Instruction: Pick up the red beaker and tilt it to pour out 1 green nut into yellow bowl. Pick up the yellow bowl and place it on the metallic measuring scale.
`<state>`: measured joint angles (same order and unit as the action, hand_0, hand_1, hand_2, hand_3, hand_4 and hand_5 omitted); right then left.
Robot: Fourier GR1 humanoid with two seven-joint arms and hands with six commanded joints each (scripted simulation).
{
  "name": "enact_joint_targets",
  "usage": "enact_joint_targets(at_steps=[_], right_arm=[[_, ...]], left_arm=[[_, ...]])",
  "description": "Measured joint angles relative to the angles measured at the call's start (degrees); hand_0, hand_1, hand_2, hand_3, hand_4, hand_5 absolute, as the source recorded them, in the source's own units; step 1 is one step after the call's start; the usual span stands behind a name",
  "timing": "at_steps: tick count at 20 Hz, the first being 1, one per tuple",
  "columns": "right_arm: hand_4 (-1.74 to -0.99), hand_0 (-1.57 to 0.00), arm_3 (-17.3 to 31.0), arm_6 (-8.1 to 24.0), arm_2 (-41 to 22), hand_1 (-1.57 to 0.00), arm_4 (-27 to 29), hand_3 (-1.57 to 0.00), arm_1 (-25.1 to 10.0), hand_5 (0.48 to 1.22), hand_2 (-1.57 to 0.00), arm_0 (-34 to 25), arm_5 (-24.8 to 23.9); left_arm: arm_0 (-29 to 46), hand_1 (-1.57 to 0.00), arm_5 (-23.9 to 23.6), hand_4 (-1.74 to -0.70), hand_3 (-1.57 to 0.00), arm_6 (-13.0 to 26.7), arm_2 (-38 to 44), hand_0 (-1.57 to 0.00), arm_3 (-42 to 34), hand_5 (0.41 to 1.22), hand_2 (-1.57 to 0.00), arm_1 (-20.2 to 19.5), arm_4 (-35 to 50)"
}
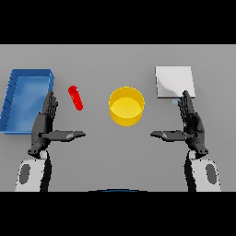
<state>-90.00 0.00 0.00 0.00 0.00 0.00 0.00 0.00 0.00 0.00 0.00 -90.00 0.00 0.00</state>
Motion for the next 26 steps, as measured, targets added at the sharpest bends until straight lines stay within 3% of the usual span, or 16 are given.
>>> enact_joint_targets(at_steps=[6,7,8,10,14,18,20,22,26], right_arm=[[-1.071,0.00,0.81,0.07,0.23,0.00,0.07,0.00,-0.09,0.578,0.00,-1.12,-0.12],[-1.072,0.00,-1.42,-4.58,-2.16,0.00,-6.33,0.00,-2.59,0.577,0.00,0.34,-1.87],[-1.066,0.00,-3.47,-6.75,-4.01,0.00,-10.34,0.00,-3.86,0.576,0.00,2.07,-2.76],[-1.071,0.00,-4.86,-5.56,-6.28,0.00,-15.03,0.00,-4.05,0.581,0.00,3.03,-4.32],[-1.131,0.00,-5.68,-4.98,-6.75,0.00,-14.50,0.00,-4.28,0.607,0.00,3.42,-3.06],[-1.189,0.00,-5.68,-4.65,-6.49,0.00,-12.35,0.00,-4.15,0.626,0.00,2.86,-1.37],[-1.209,0.00,-5.37,-5.97,-6.10,0.00,-11.32,0.00,-4.10,0.627,0.00,3.51,-0.84],[-1.219,0.00,-6.56,-6.88,-5.93,0.00,-10.50,0.00,-4.54,0.626,0.00,3.77,-0.14],[-1.229,0.00,-5.35,-4.80,-5.93,0.00,-10.47,0.00,-4.05,0.626,0.00,2.82,-0.17]], left_arm=[[1.75,0.00,0.47,-1.14,0.00,-0.43,0.07,0.00,-1.38,0.660,0.00,-0.65,0.37],[5.09,0.00,1.16,-1.14,0.00,-3.81,-2.81,0.00,-4.99,0.660,0.00,-1.81,-2.89],[6.94,0.00,1.41,-1.14,0.00,-3.80,-4.82,0.00,-8.42,0.660,0.00,-2.58,-4.92],[8.70,0.00,1.43,-1.14,0.00,-0.52,-6.65,0.00,-11.33,0.660,0.00,-3.66,-7.44],[9.21,0.00,2.42,-1.14,0.00,4.00,-7.20,0.00,-13.61,0.650,0.00,-4.95,-7.51],[4.68,0.00,2.62,-1.14,0.00,5.10,-6.29,0.00,-7.49,0.643,0.00,-4.67,-7.60],[1.51,0.00,2.60,-1.17,0.00,5.69,-4.97,0.00,-3.37,0.648,0.00,-4.65,-7.05],[-1.85,0.00,2.45,-1.18,0.00,3.81,-3.80,0.00,1.07,0.648,0.00,-4.48,-6.82],[-8.93,0.00,2.54,-1.18,0.00,2.20,-2.05,0.00,10.48,0.636,0.00,-5.22,-7.65]])
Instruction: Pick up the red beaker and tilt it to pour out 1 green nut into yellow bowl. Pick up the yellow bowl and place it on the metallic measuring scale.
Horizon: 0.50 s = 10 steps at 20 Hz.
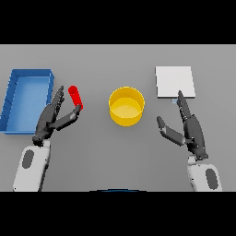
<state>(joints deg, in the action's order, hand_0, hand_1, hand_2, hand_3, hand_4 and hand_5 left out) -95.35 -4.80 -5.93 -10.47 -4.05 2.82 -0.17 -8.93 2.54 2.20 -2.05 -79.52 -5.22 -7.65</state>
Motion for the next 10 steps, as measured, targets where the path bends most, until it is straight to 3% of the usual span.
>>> enact_joint_targets(at_steps=[3,10], right_arm=[[-1.218,0.00,-0.11,-1.42,0.12,0.00,-0.38,0.00,-0.48,0.626,0.00,0.69,-0.08],[-1.234,0.00,-0.98,0.22,0.25,0.00,0.57,0.00,-0.18,0.635,0.00,0.66,0.29]], left_arm=[[-4.14,0.00,0.08,-1.20,0.00,-2.35,0.31,0.00,4.95,0.646,0.00,0.89,-0.18],[-11.30,0.00,-2.17,-1.20,0.00,-3.68,0.70,0.00,13.64,0.669,0.00,1.25,-3.09]])
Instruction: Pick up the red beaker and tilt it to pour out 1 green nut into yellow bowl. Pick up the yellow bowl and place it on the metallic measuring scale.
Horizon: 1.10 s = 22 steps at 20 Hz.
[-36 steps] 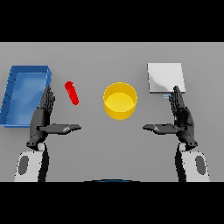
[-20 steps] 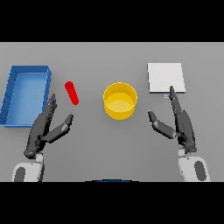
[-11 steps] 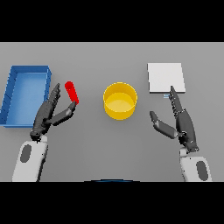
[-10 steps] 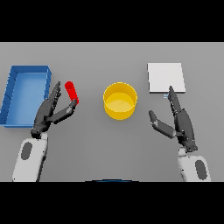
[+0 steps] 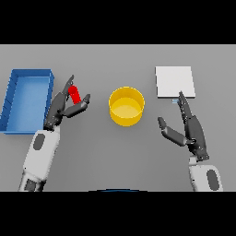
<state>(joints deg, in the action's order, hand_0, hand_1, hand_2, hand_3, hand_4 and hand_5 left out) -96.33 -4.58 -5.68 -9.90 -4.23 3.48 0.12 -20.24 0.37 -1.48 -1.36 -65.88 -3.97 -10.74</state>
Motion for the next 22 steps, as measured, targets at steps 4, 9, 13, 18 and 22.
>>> enact_joint_targets(at_steps=[4,9,13,18,22], right_arm=[[-1.242,0.00,0.17,-0.73,0.40,0.00,0.00,0.00,-0.31,0.642,0.00,0.22,-0.18],[-1.244,0.00,-0.99,0.26,0.66,0.00,0.37,0.00,-0.69,0.644,0.00,0.07,-0.14],[-1.237,0.00,-1.14,0.02,0.16,0.00,-0.08,0.00,-0.33,0.648,0.00,0.97,-0.18],[-1.242,0.00,-1.31,0.42,0.41,0.00,0.20,0.00,-0.30,0.650,0.00,0.56,-0.30],[-1.251,0.00,-0.22,-0.44,0.93,0.00,1.06,0.00,-0.26,0.641,0.00,0.25,0.06]], left_arm=[[-3.29,0.00,-1.14,-1.23,0.00,-1.21,1.74,0.00,5.08,0.687,0.00,0.19,0.22],[-6.02,-0.01,-0.85,-1.33,-0.04,-7.86,4.87,0.00,10.85,0.738,-0.05,1.89,3.36],[-9.28,-0.59,-3.95,-1.47,-0.73,-9.41,6.60,-0.55,15.68,0.943,-0.66,3.72,3.47],[-9.44,-1.25,-7.94,-1.64,-1.15,-10.53,4.32,-1.24,16.03,1.130,-1.27,3.50,-0.90],[-9.13,-1.44,-7.54,-1.58,-1.40,-10.63,4.06,-1.43,15.92,1.171,-1.45,3.75,-0.74]])
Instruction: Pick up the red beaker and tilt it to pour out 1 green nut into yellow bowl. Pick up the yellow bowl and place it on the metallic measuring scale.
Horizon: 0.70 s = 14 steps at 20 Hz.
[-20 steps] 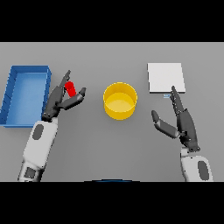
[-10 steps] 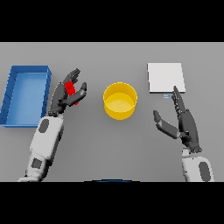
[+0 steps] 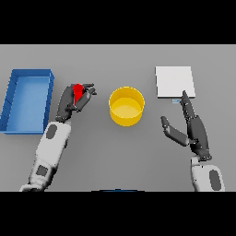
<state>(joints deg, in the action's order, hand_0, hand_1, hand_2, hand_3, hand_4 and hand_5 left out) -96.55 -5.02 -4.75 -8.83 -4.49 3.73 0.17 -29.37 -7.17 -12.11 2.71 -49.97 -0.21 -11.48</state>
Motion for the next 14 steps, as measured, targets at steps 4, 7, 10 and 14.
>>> enact_joint_targets(at_steps=[4,7,10,14], right_arm=[[-1.238,0.00,0.16,-0.20,-0.44,0.00,-0.86,0.00,0.24,0.643,0.00,-0.13,-0.40],[-1.228,0.00,0.23,-1.33,-0.47,0.00,-1.32,0.00,-0.07,0.645,0.00,0.35,-0.49],[-1.219,0.00,1.07,-1.71,-0.64,0.00,-1.49,0.00,0.15,0.653,0.00,-0.46,-0.43],[-1.219,0.00,-0.01,-2.81,-1.19,0.00,-3.32,0.00,-0.30,0.661,0.00,0.59,-1.25]], left_arm=[[-0.55,-1.52,3.89,-1.68,-1.50,-1.16,2.24,-1.51,-3.10,1.144,-1.52,0.50,5.99],[-0.22,-1.54,5.27,-1.71,-1.54,0.27,1.75,-1.54,-7.65,1.132,-1.55,-0.50,7.93],[-0.47,-1.56,6.15,-1.72,-1.55,2.53,-0.09,-1.56,-10.44,1.130,-1.56,-2.18,7.52],[-2.50,-1.56,6.28,-1.72,-1.55,5.37,-2.17,-1.56,-10.20,1.138,-1.56,-4.03,5.72]])
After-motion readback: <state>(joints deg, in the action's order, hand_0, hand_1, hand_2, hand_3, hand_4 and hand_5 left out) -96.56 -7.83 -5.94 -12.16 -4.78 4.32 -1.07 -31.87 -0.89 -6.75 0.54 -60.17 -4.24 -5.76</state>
